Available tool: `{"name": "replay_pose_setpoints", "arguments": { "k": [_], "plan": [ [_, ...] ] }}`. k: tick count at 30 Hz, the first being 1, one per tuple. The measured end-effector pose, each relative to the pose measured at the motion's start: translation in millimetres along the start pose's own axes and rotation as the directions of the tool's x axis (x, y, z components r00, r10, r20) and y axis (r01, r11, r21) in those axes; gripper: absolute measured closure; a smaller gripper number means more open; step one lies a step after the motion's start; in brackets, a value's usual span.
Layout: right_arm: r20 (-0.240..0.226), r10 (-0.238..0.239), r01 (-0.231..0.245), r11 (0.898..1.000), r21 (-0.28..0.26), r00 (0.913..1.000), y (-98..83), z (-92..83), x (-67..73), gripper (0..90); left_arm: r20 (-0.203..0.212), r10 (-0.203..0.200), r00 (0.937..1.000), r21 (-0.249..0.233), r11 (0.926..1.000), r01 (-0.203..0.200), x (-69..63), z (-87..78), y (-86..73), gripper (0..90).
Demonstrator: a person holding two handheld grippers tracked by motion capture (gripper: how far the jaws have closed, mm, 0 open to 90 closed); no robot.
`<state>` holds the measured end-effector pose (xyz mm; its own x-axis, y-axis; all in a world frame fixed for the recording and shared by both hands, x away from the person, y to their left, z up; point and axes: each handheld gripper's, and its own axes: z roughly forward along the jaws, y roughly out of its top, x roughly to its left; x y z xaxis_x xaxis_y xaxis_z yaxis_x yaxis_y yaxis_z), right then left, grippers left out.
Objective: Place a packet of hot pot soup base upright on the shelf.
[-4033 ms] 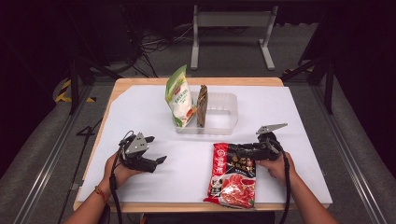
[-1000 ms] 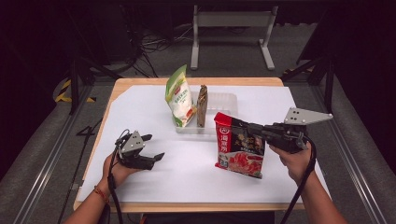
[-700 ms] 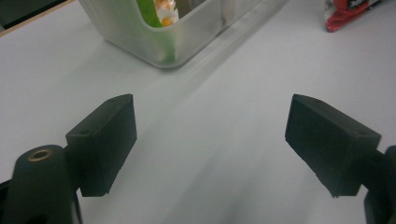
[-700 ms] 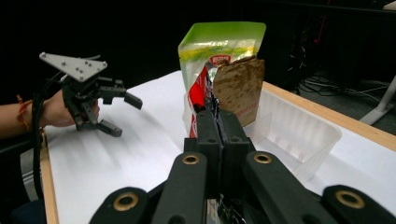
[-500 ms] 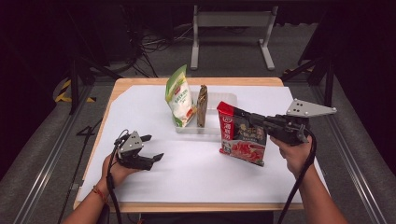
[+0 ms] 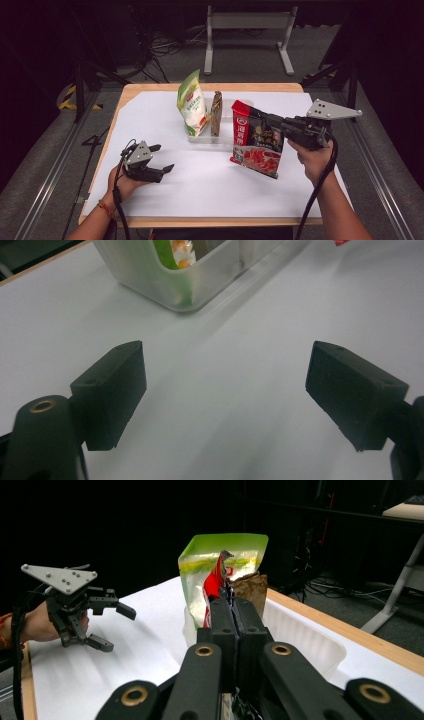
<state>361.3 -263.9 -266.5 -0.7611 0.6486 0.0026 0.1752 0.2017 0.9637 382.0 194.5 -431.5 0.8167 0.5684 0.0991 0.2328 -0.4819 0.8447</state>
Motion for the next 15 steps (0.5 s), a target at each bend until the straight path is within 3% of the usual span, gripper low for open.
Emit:
{"name": "replay_pose_setpoints", "arguments": {
  "k": [7,15],
  "plan": [
    [0.039,-0.001,0.001,1.000,-0.007,0.9992,9.6,3.7,1.2,89.2,0.008,0.024,0.9997,0.014,0.9996,-0.024,-4.7,0.9,2.0,17.2],
    [0.089,-0.001,0.004,0.999,-0.033,0.9960,24.5,10.0,-0.8,89.2,0.009,0.011,0.9999,0.006,0.9999,-0.011,-2.2,-0.5,0.6,17.0]
  ]
}}
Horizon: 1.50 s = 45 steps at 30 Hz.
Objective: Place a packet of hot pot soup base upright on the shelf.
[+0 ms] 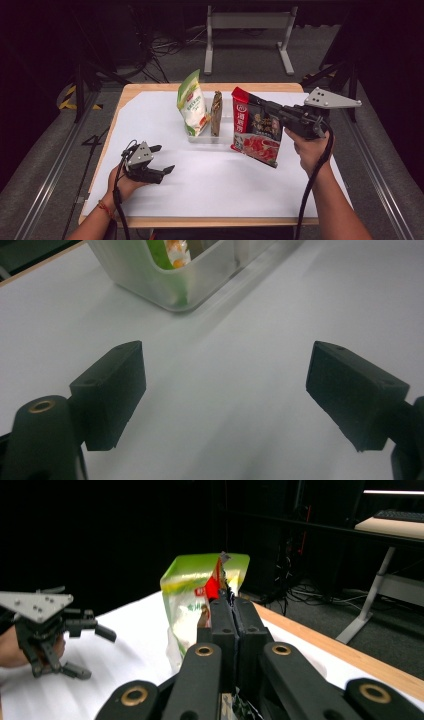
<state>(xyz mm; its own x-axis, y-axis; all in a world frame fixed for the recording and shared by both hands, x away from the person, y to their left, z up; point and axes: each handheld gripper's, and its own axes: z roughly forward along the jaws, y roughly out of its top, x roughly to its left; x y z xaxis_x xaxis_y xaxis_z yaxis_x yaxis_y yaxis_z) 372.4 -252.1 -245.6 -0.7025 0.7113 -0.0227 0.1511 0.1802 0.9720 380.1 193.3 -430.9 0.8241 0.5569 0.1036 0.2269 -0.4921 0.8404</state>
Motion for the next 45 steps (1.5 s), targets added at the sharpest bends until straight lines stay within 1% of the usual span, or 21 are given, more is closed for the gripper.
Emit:
{"name": "replay_pose_setpoints", "arguments": {
  "k": [4,6,10,11,13,16,18,20,24,27,28,30,32,33,34,36,37,38,42,45],
  "plan": [
    [0.035,-0.035,0.035,0.999,-0.004,0.9988,9.4,5.6,-1.2,89.1,-0.005,0.002,1.0000,-0.004,1.0000,-0.003,-0.8,-0.7,0.3,17.0],
    [0.039,-0.034,0.035,0.999,-0.004,0.9987,14.3,9.3,-2.0,89.2,-0.007,0.004,1.0000,-0.004,1.0000,-0.004,-1.2,-0.8,0.5,17.0],
    [0.066,-0.038,0.038,0.999,0.003,0.9971,23.6,18.7,-4.3,89.2,-0.004,0.004,1.0000,-0.001,1.0000,-0.004,-1.3,-0.6,0.2,16.8],
    [0.082,-0.042,0.042,0.999,0.005,0.9957,25.7,22.1,-5.3,89.2,-0.004,0.005,1.0000,-0.001,1.0000,-0.005,-1.3,-0.6,0.1,16.8],
    [0.083,-0.034,0.034,0.999,0.007,0.9960,28.1,26.9,-7.6,89.2,-0.004,0.004,1.0000,-0.002,1.0000,-0.004,-1.0,-0.5,0.0,16.8],
    [0.096,-0.030,0.029,1.000,0.011,0.9950,31.3,34.5,-9.6,89.2,-0.001,0.001,1.0000,0.005,1.0000,-0.001,-0.7,0.4,-0.3,16.6],
    [0.114,-0.031,0.029,0.999,0.014,0.9930,33.3,38.3,-10.7,89.2,0.001,0.001,1.0000,0.009,1.0000,-0.001,-1.2,1.1,-0.3,16.4],
    [0.124,-0.016,0.015,1.000,0.012,0.9921,35.7,42.4,-13.8,89.2,0.002,0.001,1.0000,0.007,1.0000,-0.001,-1.6,0.9,-0.1,16.4],
    [0.143,-0.009,0.008,1.000,0.013,0.9897,39.4,49.8,-15.1,89.2,0.002,-0.001,1.0000,0.009,1.0000,0.001,-1.3,1.1,-0.5,16.3],
    [0.167,-0.026,0.023,1.000,0.022,0.9855,41.5,60.3,-12.5,89.1,0.003,0.001,1.0000,0.009,1.0000,-0.001,-1.8,0.8,-0.3,16.2],
    [0.170,-0.017,0.013,1.000,0.024,0.9852,41.8,64.9,-12.4,89.1,0.002,0.004,1.0000,0.008,1.0000,-0.004,-1.9,0.4,-0.2,16.2],
    [0.183,-0.023,0.017,0.999,0.033,0.9828,42.6,71.4,-12.4,89.2,0.000,0.003,1.0000,0.006,1.0000,-0.003,-1.9,-0.3,-0.3,16.2],
    [0.196,-0.014,0.006,0.999,0.039,0.9804,43.6,78.2,-12.8,89.1,0.000,0.001,1.0000,0.007,1.0000,-0.001,-1.7,-0.3,-0.7,16.2],
    [0.202,-0.017,0.008,0.999,0.043,0.9792,44.1,81.4,-13.0,89.1,0.001,0.000,1.0000,0.007,1.0000,0.000,-1.6,-0.3,-1.0,16.2],
    [0.223,-0.021,0.010,0.999,0.049,0.9746,44.3,85.5,-13.0,89.1,0.003,-0.001,1.0000,0.007,1.0000,0.001,-1.5,-0.5,-1.1,16.2],
    [0.226,-0.015,0.004,0.999,0.051,0.9741,44.0,88.6,-14.0,89.1,0.004,-0.001,1.0000,0.007,1.0000,0.001,-1.5,-0.5,-1.2,16.2],
    [0.230,-0.008,-0.005,0.999,0.054,0.9732,43.3,95.2,-15.4,89.1,0.003,0.000,1.0000,0.007,1.0000,0.000,-1.6,-0.6,-1.2,16.2],
    [0.230,-0.008,-0.005,0.999,0.054,0.9732,43.3,95.2,-15.4,89.1,0.004,0.000,1.0000,0.006,1.0000,0.000,-1.7,-0.8,-1.1,16.2],
    [0.252,-0.002,-0.013,0.998,0.059,0.9678,42.4,104.8,-17.6,89.1,0.005,0.000,1.0000,0.002,1.0000,0.000,-1.7,-1.3,-1.1,16.2],
    [0.258,0.005,-0.021,0.998,0.060,0.9662,41.7,111.3,-20.5,89.1,0.006,-0.001,1.0000,0.003,1.0000,0.001,-2.0,-1.0,-1.2,16.2]
  ]
}}
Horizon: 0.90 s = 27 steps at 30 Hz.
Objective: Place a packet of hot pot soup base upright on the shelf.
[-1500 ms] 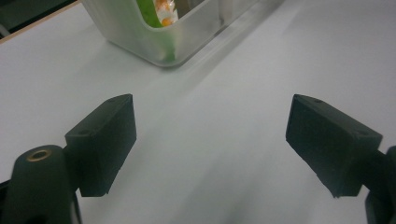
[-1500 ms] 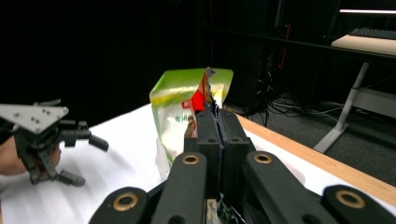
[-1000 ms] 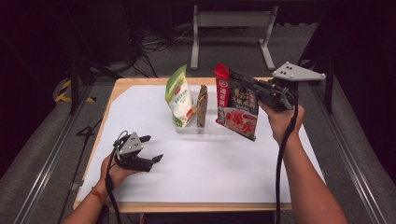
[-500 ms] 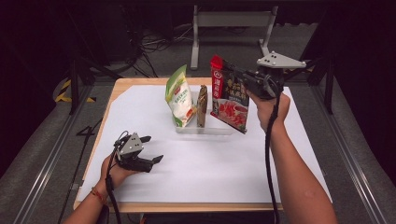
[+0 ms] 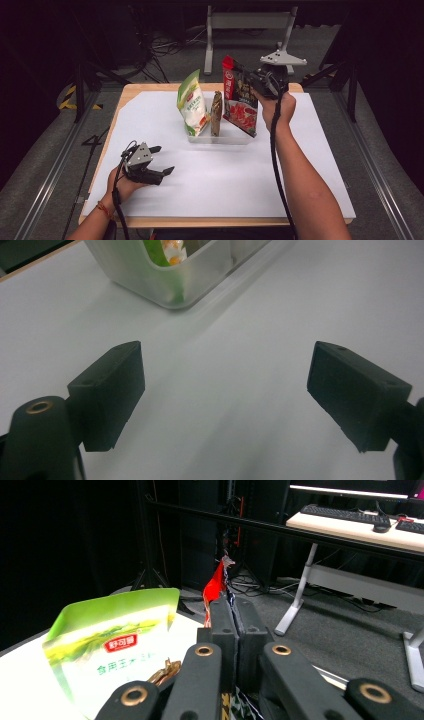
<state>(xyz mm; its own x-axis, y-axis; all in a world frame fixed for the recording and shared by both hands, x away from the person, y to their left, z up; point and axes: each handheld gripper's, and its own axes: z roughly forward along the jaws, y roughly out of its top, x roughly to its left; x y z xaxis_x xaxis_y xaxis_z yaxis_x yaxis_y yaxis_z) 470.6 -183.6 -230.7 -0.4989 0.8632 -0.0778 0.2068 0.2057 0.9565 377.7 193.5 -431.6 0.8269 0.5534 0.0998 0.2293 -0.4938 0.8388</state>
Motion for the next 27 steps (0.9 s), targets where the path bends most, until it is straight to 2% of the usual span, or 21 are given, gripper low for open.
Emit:
{"name": "replay_pose_setpoints", "arguments": {
  "k": [12,27],
  "plan": [
    [0.012,0.027,-0.027,1.000,0.009,0.9996,-10.2,28.2,1.4,89.0,0.006,0.002,1.0000,0.004,1.0000,-0.002,0.4,0.4,-0.7,16.2],
    [-0.007,0.033,-0.033,0.999,0.019,0.9994,-31.6,36.1,-1.7,88.8,0.006,0.003,1.0000,0.005,1.0000,-0.003,1.5,-0.2,-1.3,16.3]
  ]
}}
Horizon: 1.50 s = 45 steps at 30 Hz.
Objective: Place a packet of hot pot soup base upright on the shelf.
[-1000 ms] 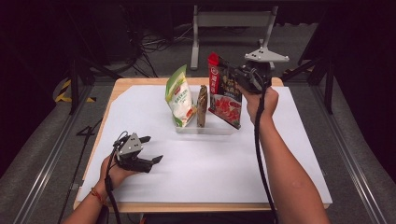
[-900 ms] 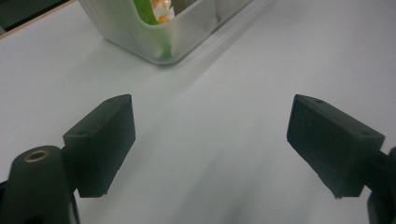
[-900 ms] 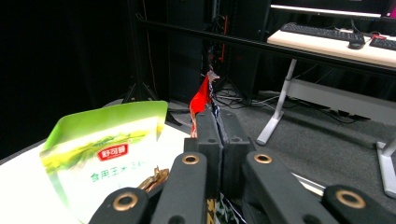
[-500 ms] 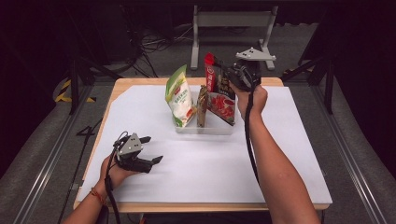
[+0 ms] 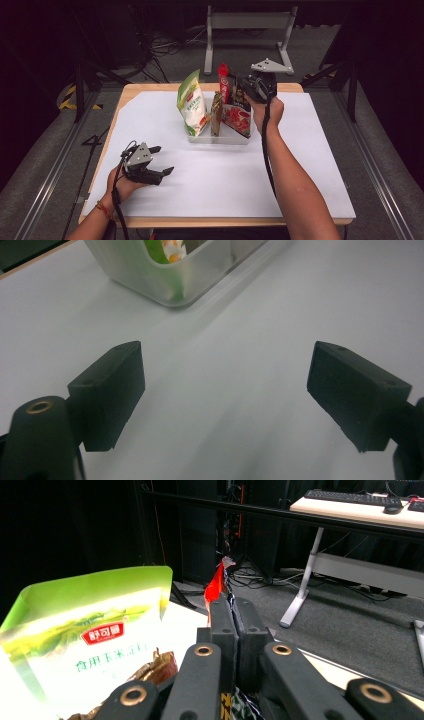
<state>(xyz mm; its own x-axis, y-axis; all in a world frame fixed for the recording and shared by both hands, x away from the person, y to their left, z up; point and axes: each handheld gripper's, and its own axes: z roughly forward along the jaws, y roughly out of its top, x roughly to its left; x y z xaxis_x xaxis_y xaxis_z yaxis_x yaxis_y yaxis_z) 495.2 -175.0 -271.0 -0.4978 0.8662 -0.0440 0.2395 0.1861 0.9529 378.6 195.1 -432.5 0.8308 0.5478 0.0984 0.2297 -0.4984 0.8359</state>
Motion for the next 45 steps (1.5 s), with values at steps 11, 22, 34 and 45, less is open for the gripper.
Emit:
{"name": "replay_pose_setpoints", "arguments": {
  "k": [11,22,34,45],
  "plan": [
    [-0.020,0.004,-0.004,1.000,-0.001,0.9998,-11.0,-2.7,-2.9,88.6,-0.002,0.002,1.0000,0.004,1.0000,-0.002,0.2,1.0,-0.1,16.2],
    [-0.034,0.002,-0.002,1.000,0.001,0.9994,-22.1,-7.9,-7.0,88.4,-0.004,0.003,1.0000,0.011,0.9999,-0.003,-0.3,3.0,0.4,16.2],
    [-0.048,-0.004,0.004,1.000,-0.001,0.9988,-28.7,-14.7,-11.2,88.0,-0.003,0.003,1.0000,0.018,0.9998,-0.003,-0.4,3.9,0.3,16.1],
    [-0.057,-0.012,0.011,1.000,-0.002,0.9983,-33.4,-19.1,-11.9,87.5,-0.004,0.004,1.0000,0.021,0.9998,-0.003,-0.1,4.3,0.2,16.1]
  ]
}}
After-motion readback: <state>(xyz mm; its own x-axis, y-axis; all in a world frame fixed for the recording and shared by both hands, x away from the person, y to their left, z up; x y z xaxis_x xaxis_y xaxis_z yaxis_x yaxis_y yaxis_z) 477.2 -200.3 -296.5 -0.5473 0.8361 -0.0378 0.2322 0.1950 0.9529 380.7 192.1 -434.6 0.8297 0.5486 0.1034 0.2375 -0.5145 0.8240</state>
